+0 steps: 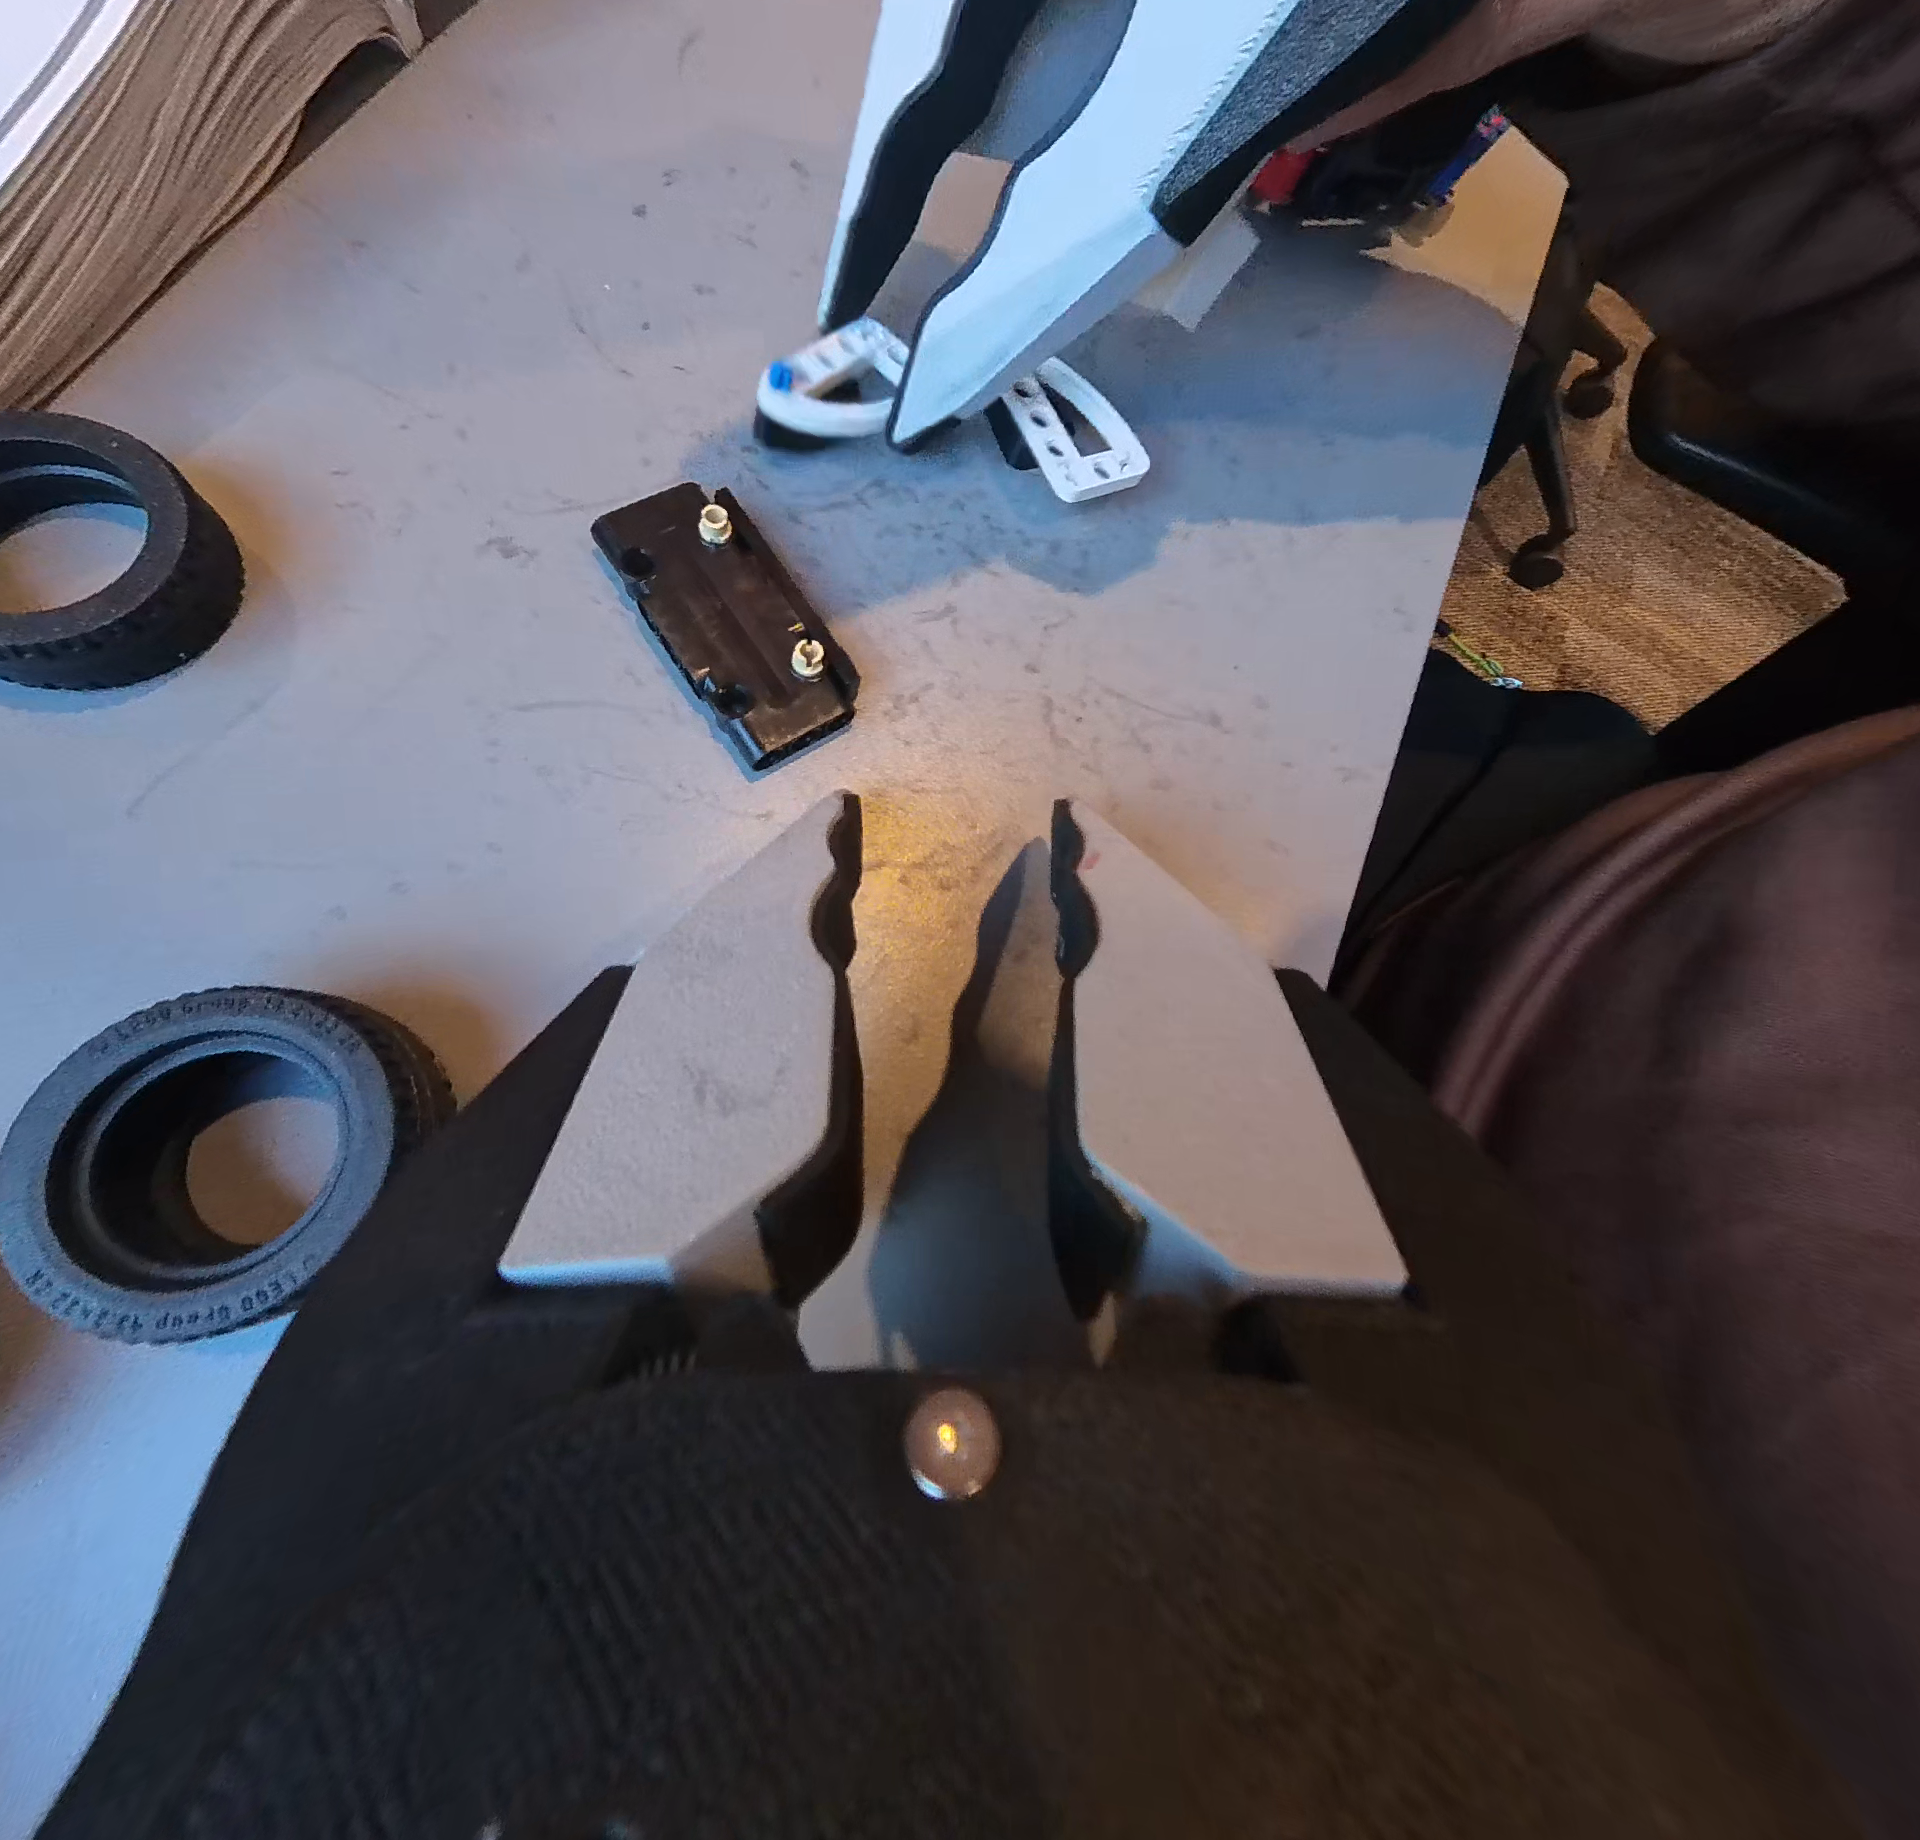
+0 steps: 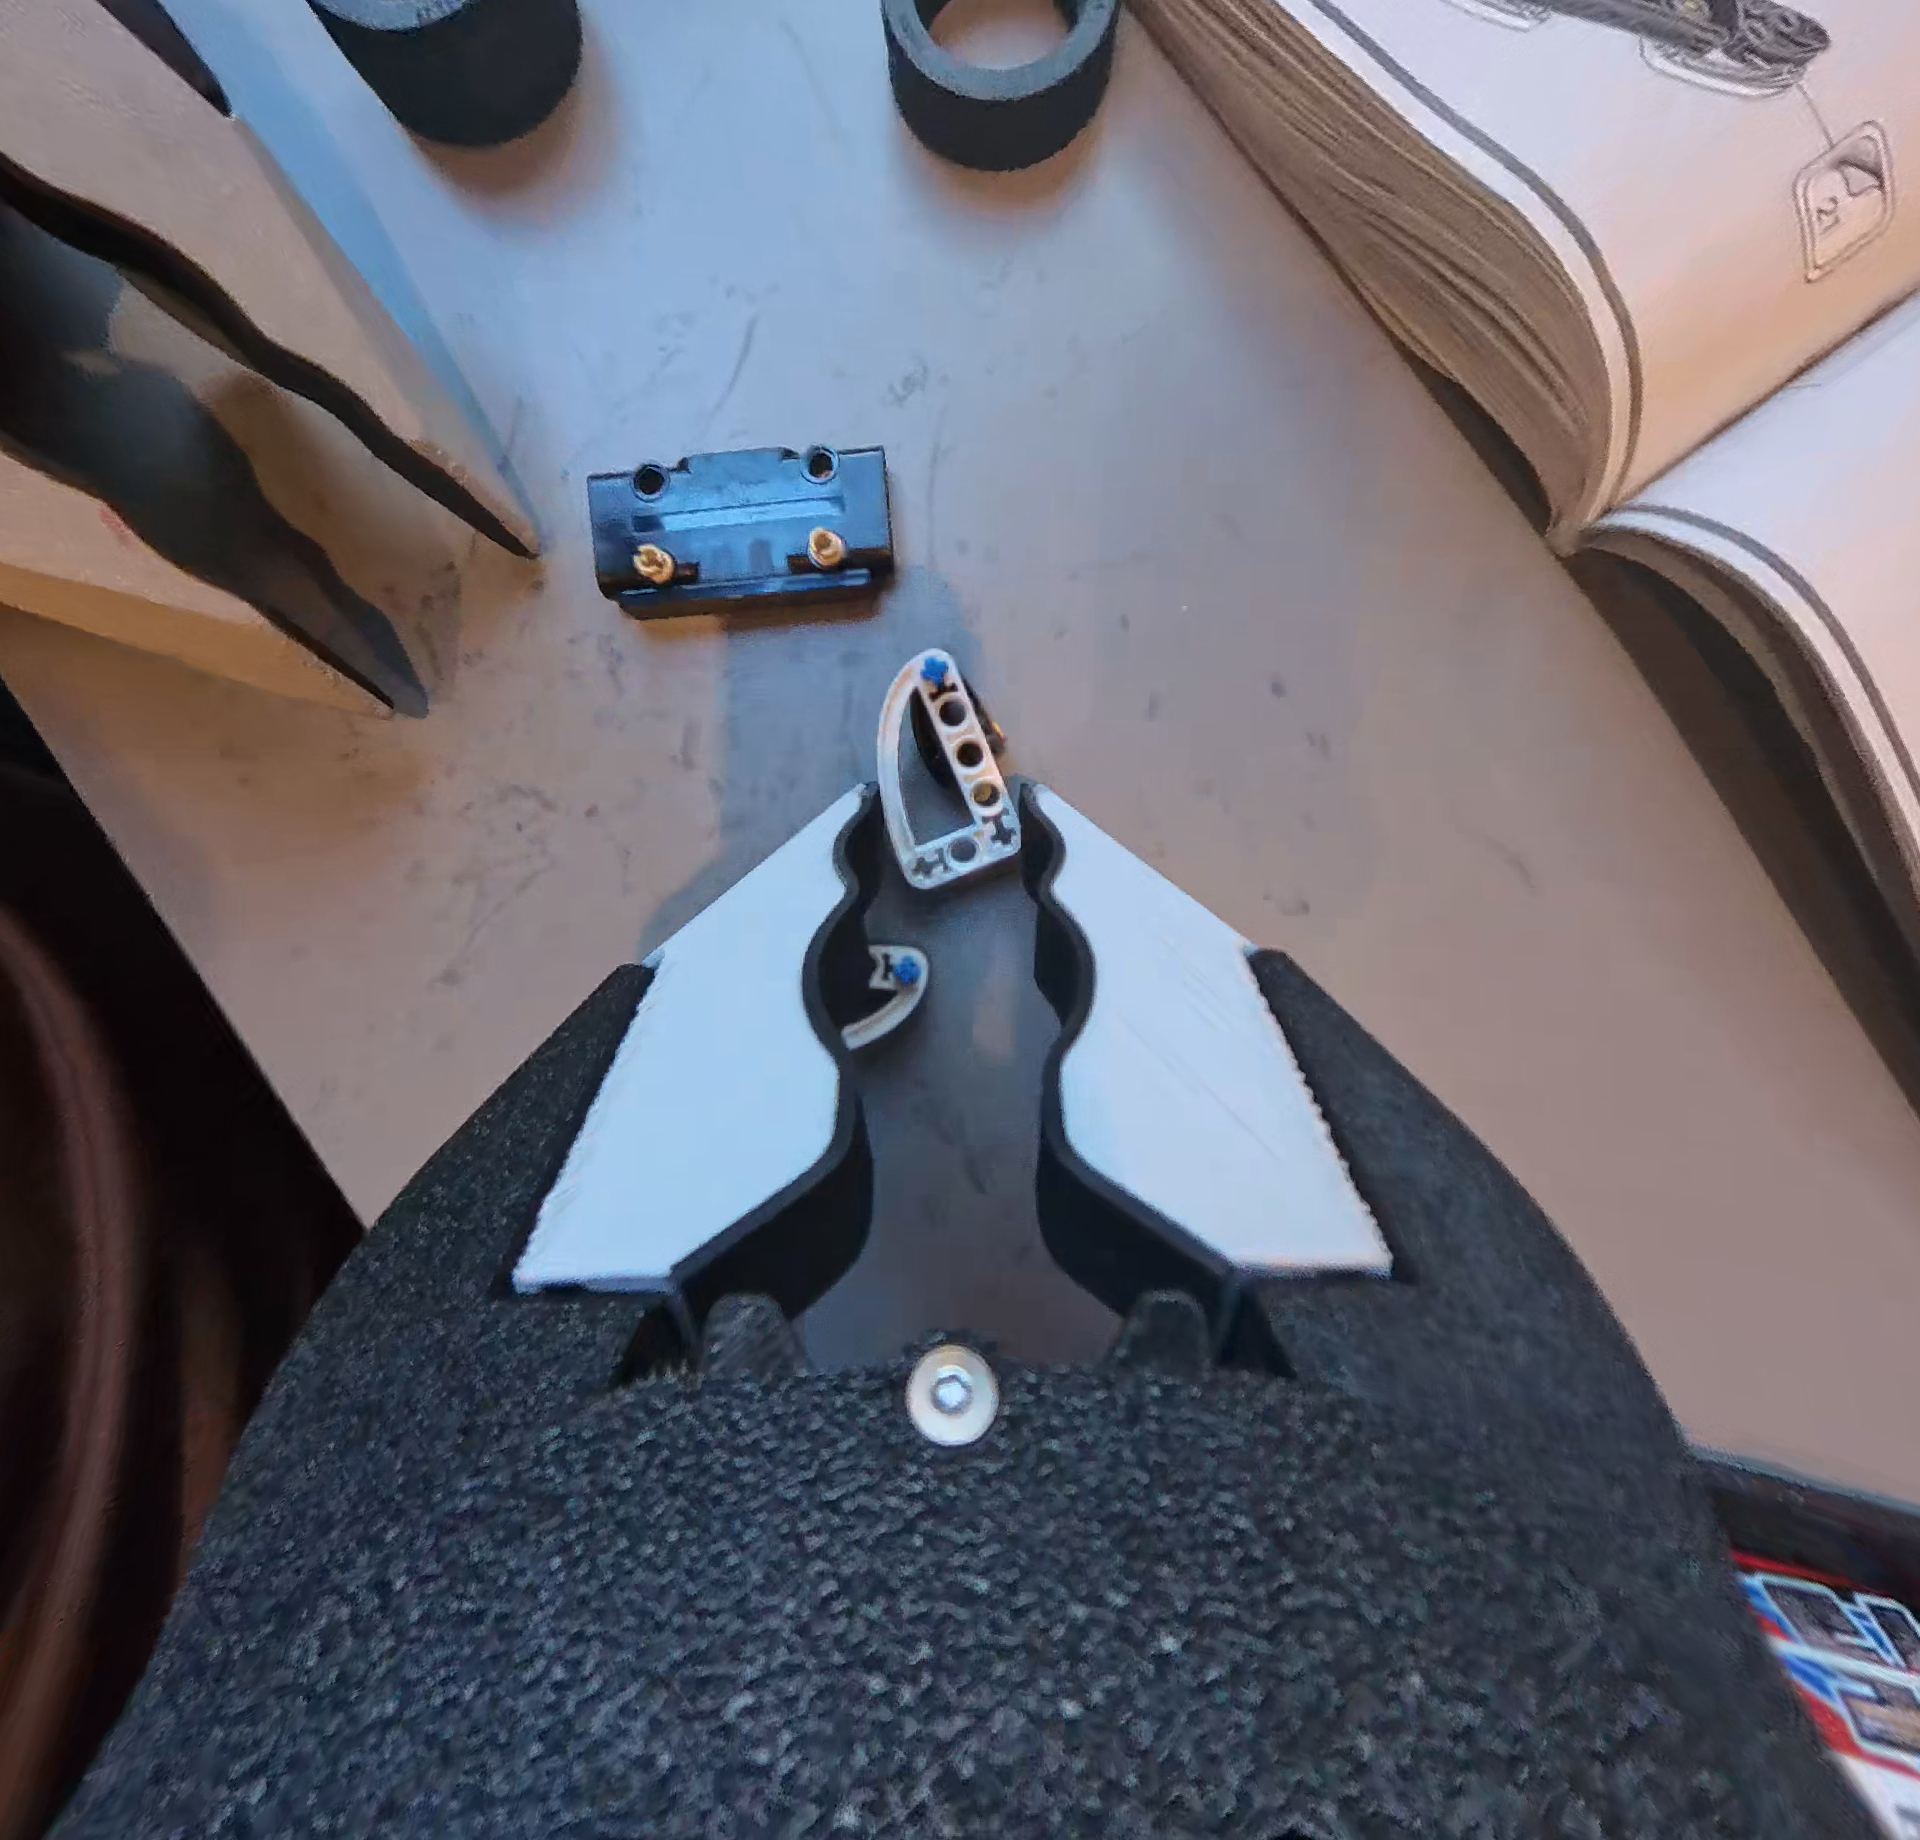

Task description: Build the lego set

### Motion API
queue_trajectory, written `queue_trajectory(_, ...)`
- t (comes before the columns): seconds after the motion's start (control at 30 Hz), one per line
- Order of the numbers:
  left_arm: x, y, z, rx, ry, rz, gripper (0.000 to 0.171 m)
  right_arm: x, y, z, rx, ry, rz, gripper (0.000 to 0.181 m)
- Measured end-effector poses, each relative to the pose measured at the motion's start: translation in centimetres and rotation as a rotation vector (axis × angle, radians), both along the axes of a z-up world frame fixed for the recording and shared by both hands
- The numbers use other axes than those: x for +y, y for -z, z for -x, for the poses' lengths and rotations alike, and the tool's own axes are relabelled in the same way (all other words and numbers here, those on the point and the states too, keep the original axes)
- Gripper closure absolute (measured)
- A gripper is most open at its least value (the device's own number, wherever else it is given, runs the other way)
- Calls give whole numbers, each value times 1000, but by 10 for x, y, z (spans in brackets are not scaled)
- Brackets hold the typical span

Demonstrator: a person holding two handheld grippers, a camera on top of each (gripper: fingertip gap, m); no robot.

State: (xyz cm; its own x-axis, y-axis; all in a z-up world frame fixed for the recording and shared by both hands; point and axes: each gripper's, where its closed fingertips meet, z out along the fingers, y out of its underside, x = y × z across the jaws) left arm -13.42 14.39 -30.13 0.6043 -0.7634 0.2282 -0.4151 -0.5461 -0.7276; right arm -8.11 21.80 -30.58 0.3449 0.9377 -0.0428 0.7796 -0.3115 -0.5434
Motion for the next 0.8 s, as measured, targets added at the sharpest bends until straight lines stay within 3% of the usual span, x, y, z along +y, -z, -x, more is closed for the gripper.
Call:
queue_trajectory(0.2, 1, -4, 3, -14, -20, -30, 137, -35, -13, 22, 24, -230, -38, 156)
queue_trajectory(0.43, -6, -10, 3, -39, 23, -55, 131, -74, -6, 41, -4, -525, -189, 156)
queue_trajectory(0.8, -16, 2, -3, 61, 97, -65, 135, -64, -15, 44, -11, -529, -303, 155)
